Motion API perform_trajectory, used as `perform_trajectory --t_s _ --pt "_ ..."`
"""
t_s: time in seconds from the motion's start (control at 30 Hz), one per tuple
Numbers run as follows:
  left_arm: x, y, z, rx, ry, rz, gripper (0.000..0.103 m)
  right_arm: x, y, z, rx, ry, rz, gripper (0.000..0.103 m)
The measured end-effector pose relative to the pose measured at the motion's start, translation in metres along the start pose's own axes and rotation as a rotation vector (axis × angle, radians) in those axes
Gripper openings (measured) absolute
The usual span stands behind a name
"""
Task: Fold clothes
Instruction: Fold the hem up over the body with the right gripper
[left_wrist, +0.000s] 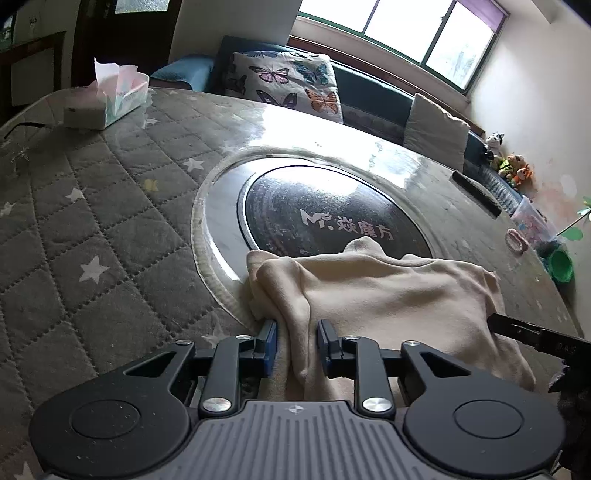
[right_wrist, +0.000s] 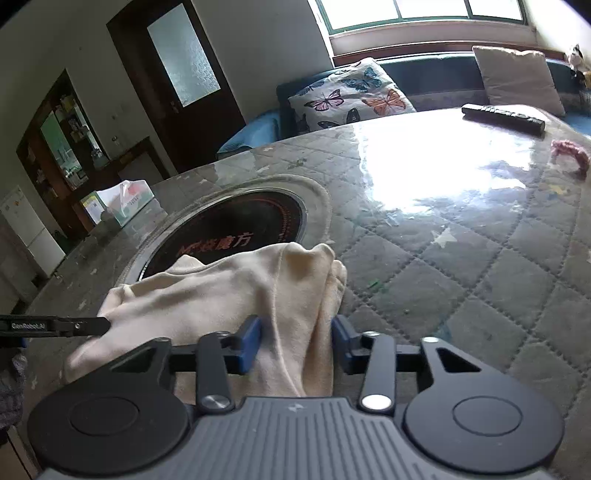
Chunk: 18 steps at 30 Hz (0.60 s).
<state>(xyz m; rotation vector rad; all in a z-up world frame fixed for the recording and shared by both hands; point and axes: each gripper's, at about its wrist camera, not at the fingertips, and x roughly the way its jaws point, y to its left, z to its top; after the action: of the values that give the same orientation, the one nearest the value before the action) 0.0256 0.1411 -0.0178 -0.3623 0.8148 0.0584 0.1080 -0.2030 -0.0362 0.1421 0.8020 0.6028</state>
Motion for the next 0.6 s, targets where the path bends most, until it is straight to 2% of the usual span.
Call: perform_trajectory --t_s 0.07,0.17,0.4,0.6 --pt "0.001 -0.001 0.0 0.001 0.001 -0.001 0.025 0.001 0.001 0.0 -0.001 0.0 0.007 0.027" --pt "0.0 -0.005 0.002 0.007 -0.008 0.002 0.014 -0.001 0.003 0.0 0.005 -0.009 0.027 0.018" --pt "-0.008 -0.042 0.02 0.098 -0.064 -0.028 0.011 -0.021 -0.007 0.0 0.051 -0.074 0.028 0.013" --pt "0.015 -0.096 0.043 0.18 -0.076 -0.096 0.009 -0.051 -0.027 0.011 0.044 -0.137 -0.04 0.013"
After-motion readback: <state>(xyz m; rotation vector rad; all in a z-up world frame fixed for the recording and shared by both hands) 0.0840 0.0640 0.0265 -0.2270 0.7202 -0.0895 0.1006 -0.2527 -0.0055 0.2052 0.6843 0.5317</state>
